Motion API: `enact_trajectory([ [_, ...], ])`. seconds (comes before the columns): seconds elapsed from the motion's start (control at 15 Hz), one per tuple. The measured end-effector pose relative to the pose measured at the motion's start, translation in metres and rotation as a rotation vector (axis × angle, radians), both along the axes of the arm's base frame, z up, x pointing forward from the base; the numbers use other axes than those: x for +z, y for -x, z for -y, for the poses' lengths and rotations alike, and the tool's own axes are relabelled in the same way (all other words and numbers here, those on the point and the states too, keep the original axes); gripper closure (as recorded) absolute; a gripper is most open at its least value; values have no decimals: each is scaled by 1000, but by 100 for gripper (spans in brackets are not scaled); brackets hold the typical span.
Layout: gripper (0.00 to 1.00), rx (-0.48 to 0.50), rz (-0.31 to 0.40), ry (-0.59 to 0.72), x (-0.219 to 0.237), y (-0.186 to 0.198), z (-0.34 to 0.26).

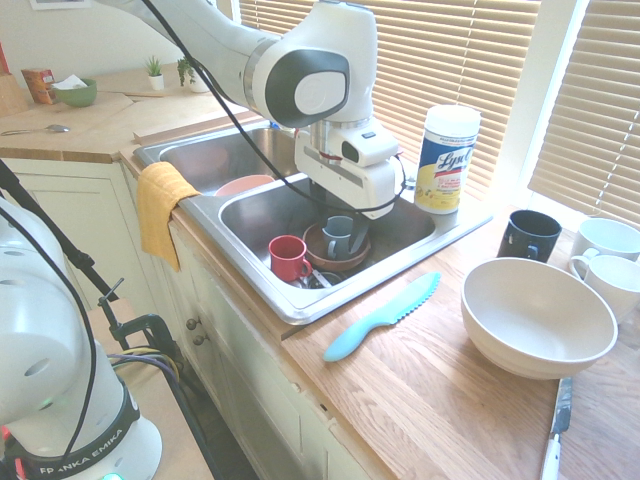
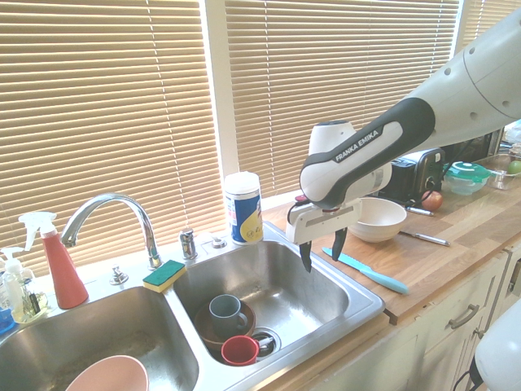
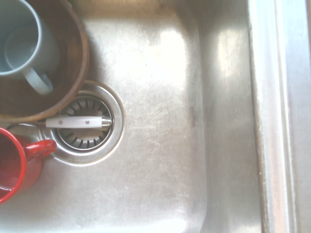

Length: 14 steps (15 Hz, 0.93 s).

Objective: Put the knife into the sink

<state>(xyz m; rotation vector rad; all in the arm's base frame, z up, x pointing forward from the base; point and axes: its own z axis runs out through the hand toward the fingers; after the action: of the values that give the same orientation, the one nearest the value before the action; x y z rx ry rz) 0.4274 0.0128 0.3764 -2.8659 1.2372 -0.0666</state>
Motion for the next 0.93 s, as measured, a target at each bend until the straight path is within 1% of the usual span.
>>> enact_trajectory([
  [0.2,0,2,2,2,0,0,0],
  [0.4,0,88,-21,10,2,4,7],
  [0.6,0,124,-45,21,11,14,35],
  [0.93,0,106,-61,25,2,45,89],
])
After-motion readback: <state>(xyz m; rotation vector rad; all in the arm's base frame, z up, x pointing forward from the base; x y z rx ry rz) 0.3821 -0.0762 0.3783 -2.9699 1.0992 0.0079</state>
